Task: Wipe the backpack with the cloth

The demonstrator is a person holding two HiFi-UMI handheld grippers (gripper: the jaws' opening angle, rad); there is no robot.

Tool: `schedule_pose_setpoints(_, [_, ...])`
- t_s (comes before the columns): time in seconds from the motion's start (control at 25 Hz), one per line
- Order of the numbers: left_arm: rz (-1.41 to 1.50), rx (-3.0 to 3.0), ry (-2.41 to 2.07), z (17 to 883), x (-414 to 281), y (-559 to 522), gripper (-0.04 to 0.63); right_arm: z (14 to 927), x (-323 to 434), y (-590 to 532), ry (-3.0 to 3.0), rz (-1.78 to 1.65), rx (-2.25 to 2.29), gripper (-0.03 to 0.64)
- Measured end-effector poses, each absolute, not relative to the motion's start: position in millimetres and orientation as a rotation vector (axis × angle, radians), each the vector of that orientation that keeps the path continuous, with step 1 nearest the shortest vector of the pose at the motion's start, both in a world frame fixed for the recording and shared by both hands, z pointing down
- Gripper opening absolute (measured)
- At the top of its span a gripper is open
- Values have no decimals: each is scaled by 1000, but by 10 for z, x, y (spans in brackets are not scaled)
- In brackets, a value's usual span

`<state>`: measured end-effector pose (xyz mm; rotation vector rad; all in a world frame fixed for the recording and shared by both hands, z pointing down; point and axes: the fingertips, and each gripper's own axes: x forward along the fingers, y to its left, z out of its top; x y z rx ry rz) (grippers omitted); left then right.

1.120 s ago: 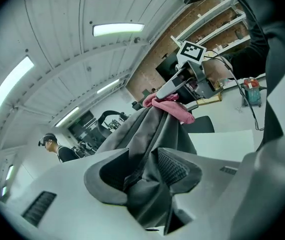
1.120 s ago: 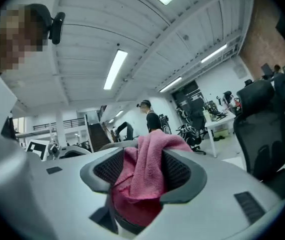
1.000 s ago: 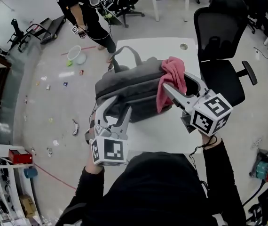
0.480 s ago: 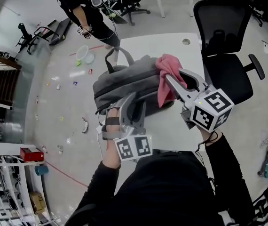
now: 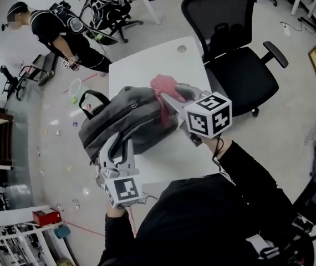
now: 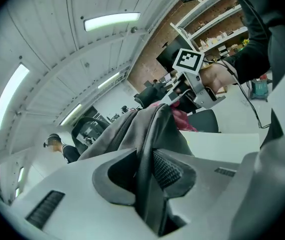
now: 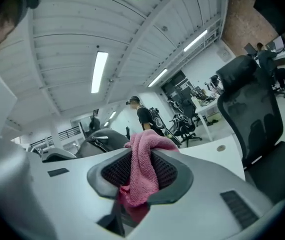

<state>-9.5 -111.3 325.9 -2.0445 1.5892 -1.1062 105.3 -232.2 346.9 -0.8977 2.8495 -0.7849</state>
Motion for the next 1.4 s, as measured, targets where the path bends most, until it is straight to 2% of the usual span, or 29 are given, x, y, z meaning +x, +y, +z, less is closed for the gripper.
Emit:
schedule_pose_setpoints(0.16, [-1072,-2032,1626,3314,83,-1043,97,2745,971,-2085,2841,-517,-640,106])
schedule_pose_setpoints(0.28, [-1072,-2044,1640,3267,277,-1011,97,2566,1051,-1988,2849,-459,-533,106])
schedule_pose_setpoints(0.48, [-1031,-2051,1620,3164,328,-906,97,3193,1320,-2156,2778,-747,-602,106])
schedule_pose_setpoints(0.68, [-1104,-2035,1486,3098,670,-497,97,3938,1856,-1886,2605,-1110,-630,106])
schedule_pose_setpoints(0.88, [-1027,-2070,1476,3382,406,-508,98,5133,1652,-1907,2681,-1268,-820,106])
schedule_pose_setpoints(1.0, [-1037,-2066,1452,3434,375,-508,98,5345,1623,-1915,2648,-1322,-860,106])
schedule_pose_setpoints(1.2, [-1054,-2059,1442,3453,360,-536,98,5041,1583,-1981,2671,-1234,-836,106])
schedule_pose_setpoints(1.4, [-1039,-2057,1442,3446,396,-533,98,3689,1506,-1880,2687,-867,-564,106])
